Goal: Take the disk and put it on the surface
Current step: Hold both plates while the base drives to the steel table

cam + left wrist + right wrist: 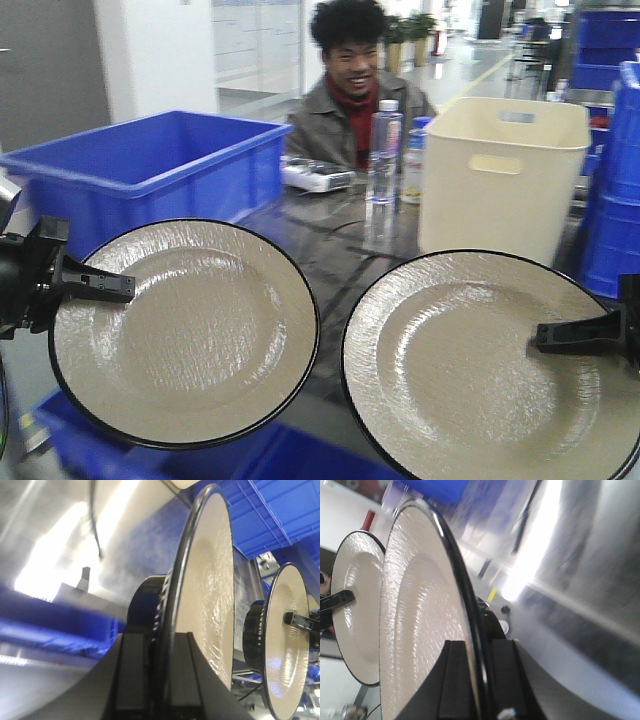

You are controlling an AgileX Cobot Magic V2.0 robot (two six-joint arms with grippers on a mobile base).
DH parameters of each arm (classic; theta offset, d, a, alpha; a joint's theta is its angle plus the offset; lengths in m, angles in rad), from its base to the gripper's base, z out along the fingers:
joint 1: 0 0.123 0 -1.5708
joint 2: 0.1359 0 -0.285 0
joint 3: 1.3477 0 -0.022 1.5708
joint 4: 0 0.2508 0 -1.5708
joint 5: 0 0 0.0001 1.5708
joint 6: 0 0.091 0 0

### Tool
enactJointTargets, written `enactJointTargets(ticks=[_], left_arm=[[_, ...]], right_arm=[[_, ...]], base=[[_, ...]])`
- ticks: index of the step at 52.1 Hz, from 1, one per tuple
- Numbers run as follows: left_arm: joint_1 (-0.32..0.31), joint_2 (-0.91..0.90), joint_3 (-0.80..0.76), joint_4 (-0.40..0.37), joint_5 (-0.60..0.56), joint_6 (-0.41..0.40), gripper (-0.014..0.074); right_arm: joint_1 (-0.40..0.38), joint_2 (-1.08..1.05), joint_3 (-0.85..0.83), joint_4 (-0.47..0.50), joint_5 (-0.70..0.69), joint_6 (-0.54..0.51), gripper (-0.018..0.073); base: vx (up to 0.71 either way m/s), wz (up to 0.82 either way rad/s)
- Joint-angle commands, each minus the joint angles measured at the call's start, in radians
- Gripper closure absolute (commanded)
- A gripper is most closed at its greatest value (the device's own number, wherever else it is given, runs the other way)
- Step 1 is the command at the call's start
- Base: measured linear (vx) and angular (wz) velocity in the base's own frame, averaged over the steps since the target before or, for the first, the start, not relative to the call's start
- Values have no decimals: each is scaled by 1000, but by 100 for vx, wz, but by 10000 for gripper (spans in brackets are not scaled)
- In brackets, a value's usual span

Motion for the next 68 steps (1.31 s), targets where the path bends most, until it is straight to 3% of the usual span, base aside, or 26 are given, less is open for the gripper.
enactJointTargets(ticks=[1,40,68], left_arm=[[-1,-48,-29,-146,35,-15,598],[-1,-46,-29,-146,29,-15,598],[-1,-46,-29,-146,30,-15,598]], right_arm=[[-2,-35,-30,131,86,2,568],[-2,-35,-30,131,86,2,568],[-2,-35,-30,131,86,2,568]], base=[[37,-55],[27,-57],[4,-11]])
